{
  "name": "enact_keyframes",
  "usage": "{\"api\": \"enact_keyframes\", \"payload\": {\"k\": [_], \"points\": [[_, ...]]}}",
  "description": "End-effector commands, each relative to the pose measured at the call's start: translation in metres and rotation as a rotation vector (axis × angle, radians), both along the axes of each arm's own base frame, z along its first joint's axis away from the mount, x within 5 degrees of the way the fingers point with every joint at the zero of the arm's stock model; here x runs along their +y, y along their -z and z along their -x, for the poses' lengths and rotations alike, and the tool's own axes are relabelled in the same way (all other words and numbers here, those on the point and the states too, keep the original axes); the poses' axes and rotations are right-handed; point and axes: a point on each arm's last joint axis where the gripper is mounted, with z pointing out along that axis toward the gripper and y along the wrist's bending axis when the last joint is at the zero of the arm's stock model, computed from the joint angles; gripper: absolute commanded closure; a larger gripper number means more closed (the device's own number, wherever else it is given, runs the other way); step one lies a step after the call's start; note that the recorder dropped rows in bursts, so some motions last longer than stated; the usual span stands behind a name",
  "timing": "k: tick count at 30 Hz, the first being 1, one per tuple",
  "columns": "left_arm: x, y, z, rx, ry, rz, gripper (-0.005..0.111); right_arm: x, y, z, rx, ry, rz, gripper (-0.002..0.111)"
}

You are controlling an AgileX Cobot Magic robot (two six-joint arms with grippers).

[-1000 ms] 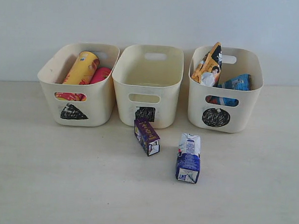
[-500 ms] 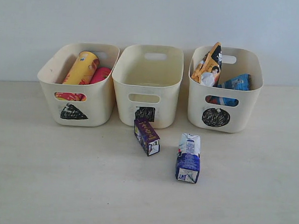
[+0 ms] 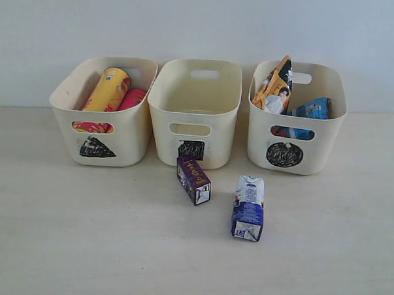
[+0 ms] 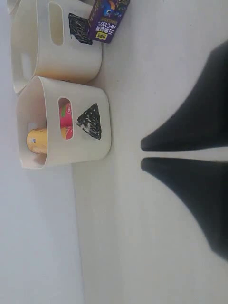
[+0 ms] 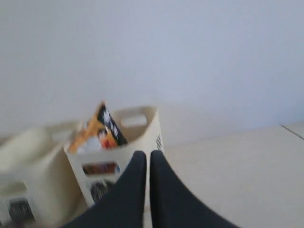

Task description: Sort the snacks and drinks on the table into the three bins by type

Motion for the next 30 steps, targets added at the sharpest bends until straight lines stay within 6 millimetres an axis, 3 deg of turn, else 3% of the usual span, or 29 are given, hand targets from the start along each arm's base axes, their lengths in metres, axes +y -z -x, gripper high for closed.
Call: {"api": "enact_keyframes", "payload": {"k": [1,4,6,9,12,17,21,30], "points": [[0.0,0.001,0.0,0.0,-0.005,0.02,0.103,-0.004,-0.015,0.003,-0.17,-0.015,-0.315,0.108],[0.0,0.001,0.0,0.0,-0.005,0.02,0.103,-0.007,-0.022,0.006,-0.266,-0.051,-0.494,0.108],[0.0,0.001,0.0,0.0,-0.005,0.02,0.103,-0.006,-0.029,0.009,-0.321,-0.058,-0.428,0.108],[0.0,0.001,0.0,0.0,-0.005,0.02,0.103,-0.001,-0.061,0.019,-0.451,-0.085,-0.254,0.108],[0.0,0.001,0.0,0.0,-0.005,0.02,0.103,0.002,-0.098,0.023,-0.461,-0.086,-0.169,0.108],[0.0,0.001,0.0,0.0,-0.005,0.02,0.103,0.003,-0.142,0.0,-0.282,-0.042,-0.041,0.108],[0.0,0.001,0.0,0.0,-0.005,0.02,0.103,0.0,-0.157,-0.026,-0.102,0.008,0.04,0.108],[0.0,0.001,0.0,0.0,-0.005,0.02,0.103,-0.007,-0.154,-0.079,0.509,0.052,0.307,0.108]]}}
